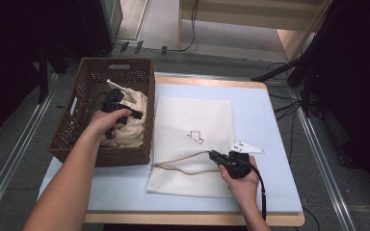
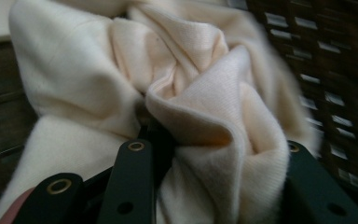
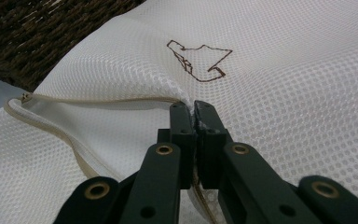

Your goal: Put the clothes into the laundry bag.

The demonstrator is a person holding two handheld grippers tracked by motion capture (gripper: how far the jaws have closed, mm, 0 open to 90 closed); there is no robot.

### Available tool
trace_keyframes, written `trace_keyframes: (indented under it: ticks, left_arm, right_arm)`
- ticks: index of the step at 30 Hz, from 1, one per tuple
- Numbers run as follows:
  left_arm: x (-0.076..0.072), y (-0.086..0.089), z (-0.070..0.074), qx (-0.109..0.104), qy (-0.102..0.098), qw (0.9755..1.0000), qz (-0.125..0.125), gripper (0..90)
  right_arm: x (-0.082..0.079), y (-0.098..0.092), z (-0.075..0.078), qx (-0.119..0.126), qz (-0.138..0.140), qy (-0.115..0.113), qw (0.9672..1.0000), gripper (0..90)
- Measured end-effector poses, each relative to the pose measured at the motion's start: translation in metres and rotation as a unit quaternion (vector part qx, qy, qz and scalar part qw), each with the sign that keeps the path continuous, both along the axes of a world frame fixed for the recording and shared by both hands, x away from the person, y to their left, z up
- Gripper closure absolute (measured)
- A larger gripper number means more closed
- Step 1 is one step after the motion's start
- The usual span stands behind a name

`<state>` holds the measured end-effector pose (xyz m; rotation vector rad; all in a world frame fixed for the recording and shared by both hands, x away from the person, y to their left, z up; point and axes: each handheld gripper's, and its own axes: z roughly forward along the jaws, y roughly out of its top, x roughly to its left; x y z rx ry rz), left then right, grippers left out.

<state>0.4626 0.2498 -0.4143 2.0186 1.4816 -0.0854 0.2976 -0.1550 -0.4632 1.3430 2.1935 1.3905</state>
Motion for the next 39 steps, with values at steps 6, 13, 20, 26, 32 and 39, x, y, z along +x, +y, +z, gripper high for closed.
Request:
trace_keyframes:
  ticks: [6, 13, 20, 26, 32, 39]
  left_arm:
    - [0.001, 0.014, 0.008, 0.013, -0.034, 0.9971, 0.067, 21.2]
    - [0.004, 0.001, -0.009, 0.097, 0.015, 0.9943, 0.040, 3.3]
    - [-0.001, -0.017, -0.015, 0.162, 0.010, 0.9865, -0.022, 20.0]
    - [-0.003, -0.017, -0.010, 0.141, 0.010, 0.9889, -0.046, 52.9]
    - [-0.002, -0.008, 0.001, 0.033, 0.028, 0.9982, -0.041, 61.4]
    - [-0.010, -0.002, 0.019, -0.015, -0.020, 0.9994, -0.025, 62.7]
  right_arm:
    - [-0.001, 0.000, -0.001, -0.001, 0.002, 0.001, 1.0000, 87.9]
    - [-0.001, 0.000, -0.003, -0.002, 0.002, 0.001, 1.0000, 87.9]
    - [-0.001, 0.001, -0.002, -0.003, 0.003, 0.004, 1.0000, 87.9]
    - [-0.001, 0.001, -0.002, -0.005, 0.004, 0.005, 1.0000, 87.9]
    - [-0.001, 0.001, -0.003, -0.005, 0.005, 0.004, 1.0000, 88.0]
    - [-0.001, 0.001, -0.003, -0.004, 0.006, 0.004, 1.0000, 88.0]
